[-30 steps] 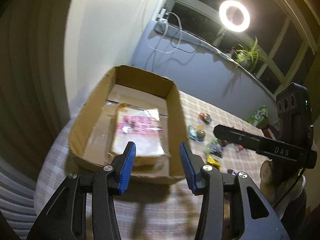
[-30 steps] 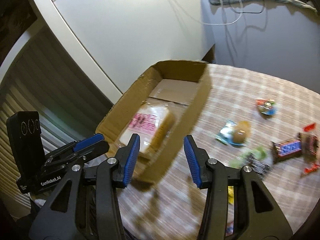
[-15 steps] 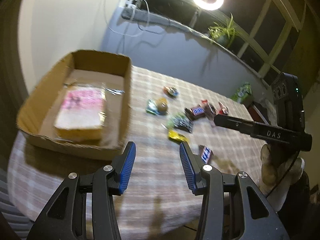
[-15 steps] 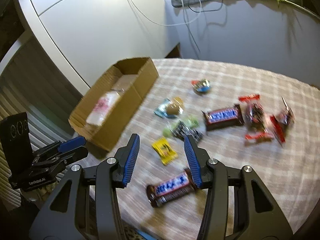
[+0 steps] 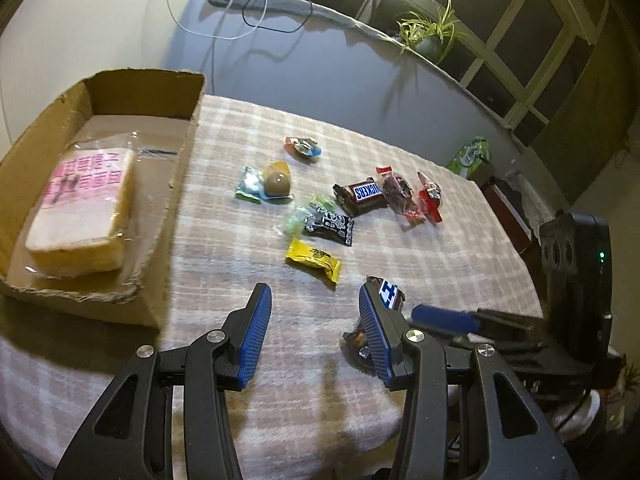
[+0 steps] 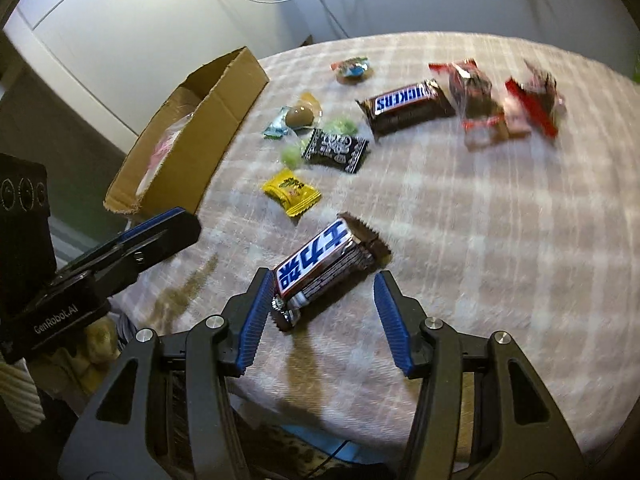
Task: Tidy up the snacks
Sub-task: 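Grasp the large Snickers bar with the right gripper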
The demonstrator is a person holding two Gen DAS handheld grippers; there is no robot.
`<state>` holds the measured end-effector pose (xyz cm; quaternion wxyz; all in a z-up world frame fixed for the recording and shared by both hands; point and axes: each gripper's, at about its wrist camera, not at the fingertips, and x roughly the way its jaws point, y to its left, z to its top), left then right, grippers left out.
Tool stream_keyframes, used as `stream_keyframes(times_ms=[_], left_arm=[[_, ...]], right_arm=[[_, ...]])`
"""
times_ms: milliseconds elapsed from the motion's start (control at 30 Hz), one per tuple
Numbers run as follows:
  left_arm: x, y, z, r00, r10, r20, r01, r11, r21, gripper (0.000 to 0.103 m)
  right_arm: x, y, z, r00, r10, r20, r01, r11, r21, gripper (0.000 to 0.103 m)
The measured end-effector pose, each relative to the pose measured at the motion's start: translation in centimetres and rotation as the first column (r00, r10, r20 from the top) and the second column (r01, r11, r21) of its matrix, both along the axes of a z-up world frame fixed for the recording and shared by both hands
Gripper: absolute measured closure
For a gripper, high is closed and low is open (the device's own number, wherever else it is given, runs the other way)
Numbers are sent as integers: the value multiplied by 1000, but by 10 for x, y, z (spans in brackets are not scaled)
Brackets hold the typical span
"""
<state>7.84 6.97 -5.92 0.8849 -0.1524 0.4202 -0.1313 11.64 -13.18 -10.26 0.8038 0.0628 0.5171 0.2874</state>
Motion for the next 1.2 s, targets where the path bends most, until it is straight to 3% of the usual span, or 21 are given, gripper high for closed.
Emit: stream_keyframes(times_ms=[200, 400, 500, 567, 733, 1033, 1200], left_arm=[[3, 2, -1, 1000, 2, -4, -2, 1000, -15, 59], [15, 0, -7, 1000, -7, -23, 6, 1000, -24, 59], [24, -3, -14, 999, -12, -51, 10, 999, -39, 59], [31, -8, -18, 998, -25, -63, 22, 999, -38, 59], [46, -23, -25, 996, -21, -86, 22, 1000, 13, 59], [62, -47, -31, 996, -12, -85, 26, 985, 168, 59], [66, -58, -34, 998, -10, -67, 29, 958, 284, 59]], right_arm=[[2, 15, -10, 999, -28, -21, 28, 1000, -14, 48], [4, 31, -11, 998, -4, 67, 13, 992, -124, 48], [7, 31, -11, 995, 29, 96, -12, 986, -165, 52], [10, 29, -11, 993, 40, 111, -18, 981, -194, 62], [17, 15, -11, 991, 46, 123, -17, 974, -225, 72], [34, -5, -9, 988, 49, 145, -11, 967, -254, 72], [38, -7, -8, 986, 65, 155, -24, 967, -254, 72]])
